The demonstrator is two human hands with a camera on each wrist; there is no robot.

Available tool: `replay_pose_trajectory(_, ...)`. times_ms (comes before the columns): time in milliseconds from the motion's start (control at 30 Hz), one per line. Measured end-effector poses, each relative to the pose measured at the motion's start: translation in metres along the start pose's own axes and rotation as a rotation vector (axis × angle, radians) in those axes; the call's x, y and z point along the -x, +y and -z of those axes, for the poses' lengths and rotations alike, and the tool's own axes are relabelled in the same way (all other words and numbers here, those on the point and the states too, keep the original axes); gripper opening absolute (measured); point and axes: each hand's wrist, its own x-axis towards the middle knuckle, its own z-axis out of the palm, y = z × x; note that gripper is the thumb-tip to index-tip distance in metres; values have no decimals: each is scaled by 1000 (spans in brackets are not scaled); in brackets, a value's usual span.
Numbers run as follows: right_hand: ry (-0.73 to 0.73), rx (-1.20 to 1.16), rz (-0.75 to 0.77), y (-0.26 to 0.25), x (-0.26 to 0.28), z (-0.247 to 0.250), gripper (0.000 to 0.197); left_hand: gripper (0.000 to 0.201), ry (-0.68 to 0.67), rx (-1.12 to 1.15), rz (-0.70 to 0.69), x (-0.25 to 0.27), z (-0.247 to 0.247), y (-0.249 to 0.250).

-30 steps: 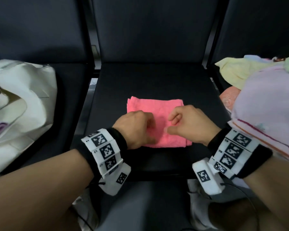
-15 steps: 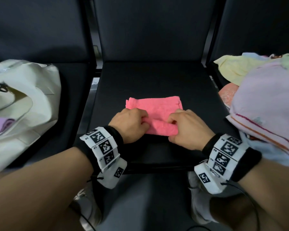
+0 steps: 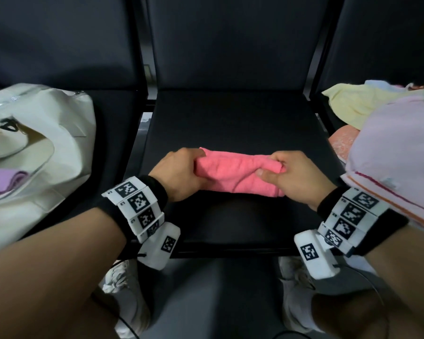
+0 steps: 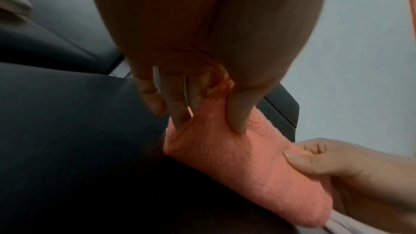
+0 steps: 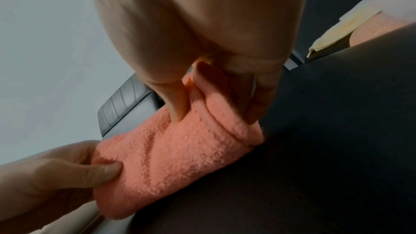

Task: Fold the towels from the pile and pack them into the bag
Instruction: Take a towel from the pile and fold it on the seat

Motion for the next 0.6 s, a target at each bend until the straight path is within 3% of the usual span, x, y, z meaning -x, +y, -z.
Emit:
replay_pose_trajectory(100, 44, -81, -47, 4, -4, -2, 16, 19, 12, 132, 47, -5, 1, -5)
replay_pose_trajectory(200, 70, -104, -81, 7, -6, -2, 20, 27, -10, 171, 106, -11, -2, -12)
replay_pose_trajectory(467, 165, 78, -110, 2, -7, -9, 41, 26, 9, -1, 214, -17, -8, -11)
replay_pose_trajectory(600, 85, 189, -133, -5, -8, -9, 57, 48, 1, -18, 259, -20, -9, -9)
